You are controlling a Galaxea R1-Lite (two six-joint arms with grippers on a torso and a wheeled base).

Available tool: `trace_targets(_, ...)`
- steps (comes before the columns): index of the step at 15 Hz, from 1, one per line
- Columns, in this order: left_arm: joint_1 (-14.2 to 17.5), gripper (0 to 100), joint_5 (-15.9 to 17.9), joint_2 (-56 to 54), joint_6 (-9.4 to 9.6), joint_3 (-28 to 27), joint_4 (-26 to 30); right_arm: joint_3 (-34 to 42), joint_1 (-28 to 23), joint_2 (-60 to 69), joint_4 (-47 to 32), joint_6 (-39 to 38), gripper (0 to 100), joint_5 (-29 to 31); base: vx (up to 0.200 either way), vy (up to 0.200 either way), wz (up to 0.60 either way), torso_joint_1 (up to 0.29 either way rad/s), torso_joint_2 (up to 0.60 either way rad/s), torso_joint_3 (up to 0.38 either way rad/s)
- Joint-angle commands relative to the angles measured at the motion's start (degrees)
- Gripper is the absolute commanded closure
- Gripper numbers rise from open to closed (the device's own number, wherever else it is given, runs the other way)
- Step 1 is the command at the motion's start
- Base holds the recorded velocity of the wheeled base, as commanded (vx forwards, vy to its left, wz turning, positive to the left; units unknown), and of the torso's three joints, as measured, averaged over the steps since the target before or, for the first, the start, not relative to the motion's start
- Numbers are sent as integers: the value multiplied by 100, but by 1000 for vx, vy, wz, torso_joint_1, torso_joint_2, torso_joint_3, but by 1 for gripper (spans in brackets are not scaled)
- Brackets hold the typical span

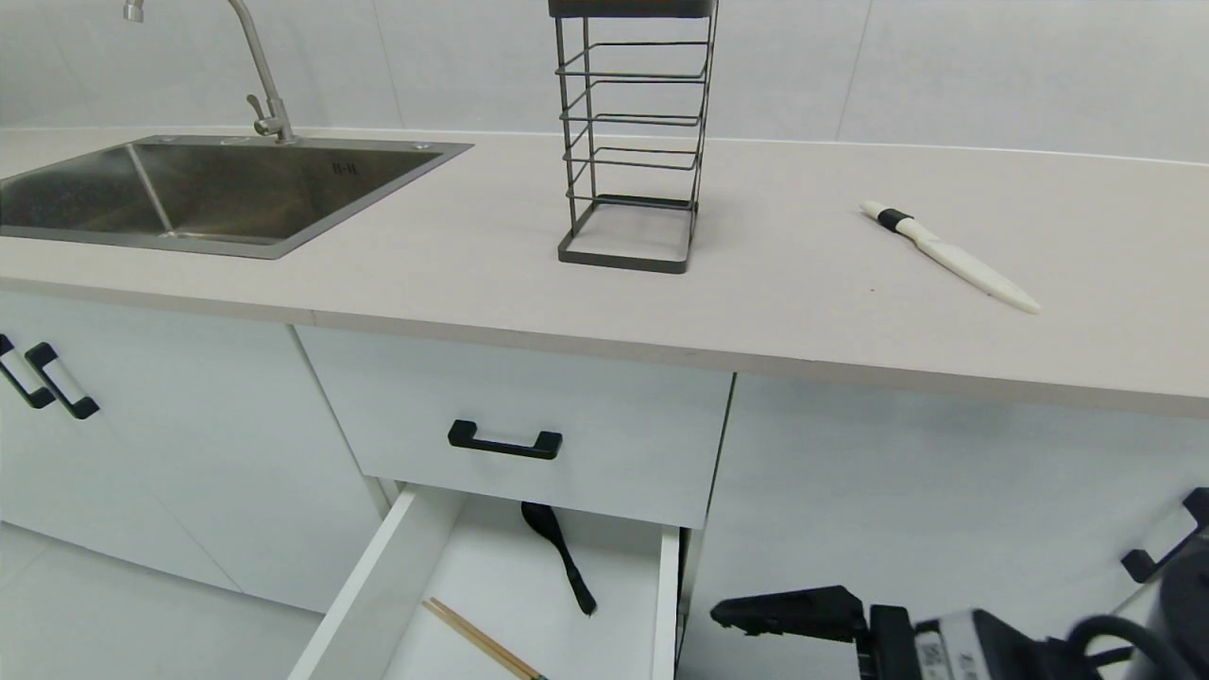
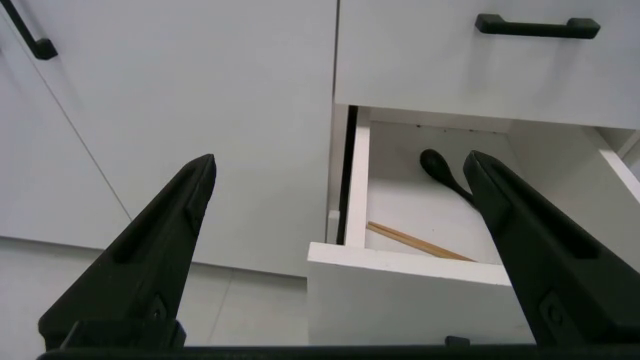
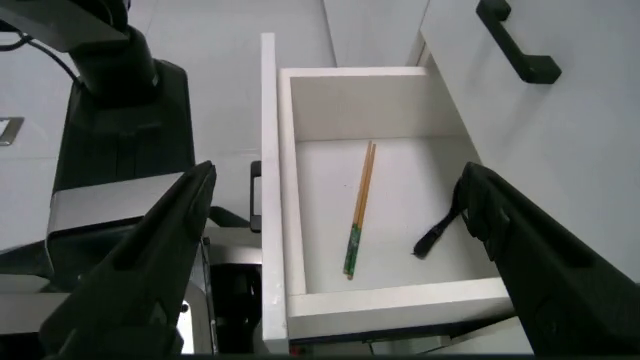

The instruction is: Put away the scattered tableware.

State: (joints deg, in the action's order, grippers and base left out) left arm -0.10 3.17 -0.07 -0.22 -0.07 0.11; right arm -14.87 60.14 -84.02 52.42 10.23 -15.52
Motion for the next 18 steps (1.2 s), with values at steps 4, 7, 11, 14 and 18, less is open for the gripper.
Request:
trace_targets(4,1,0,-1,7,-4,-1,-2,1487,-977,3664,-1058,85,0,-522,0,0,0,0,0,0)
trace_targets(7,1,0,-18,7,-40,-1,-2,1259,-2085,5800,-3177,-30,0,-487,0,0,0,0,0,0)
trace_targets(11,1,0,-9,7,22,7,-20,1057,-5275,6662,-3326,-1102,0,-558,0,0,0,0,0,0)
trace_targets(14,1,0,8,7,-13,7,-11,1487,-6796,7971,-4205,-891,0,-1436,0,0,0,0,0,0)
trace_targets(18,1,0,246,7,347,7,-1628,1487,-6769,7839,-4846,-197,0,-540,0,0,0,0,0,0)
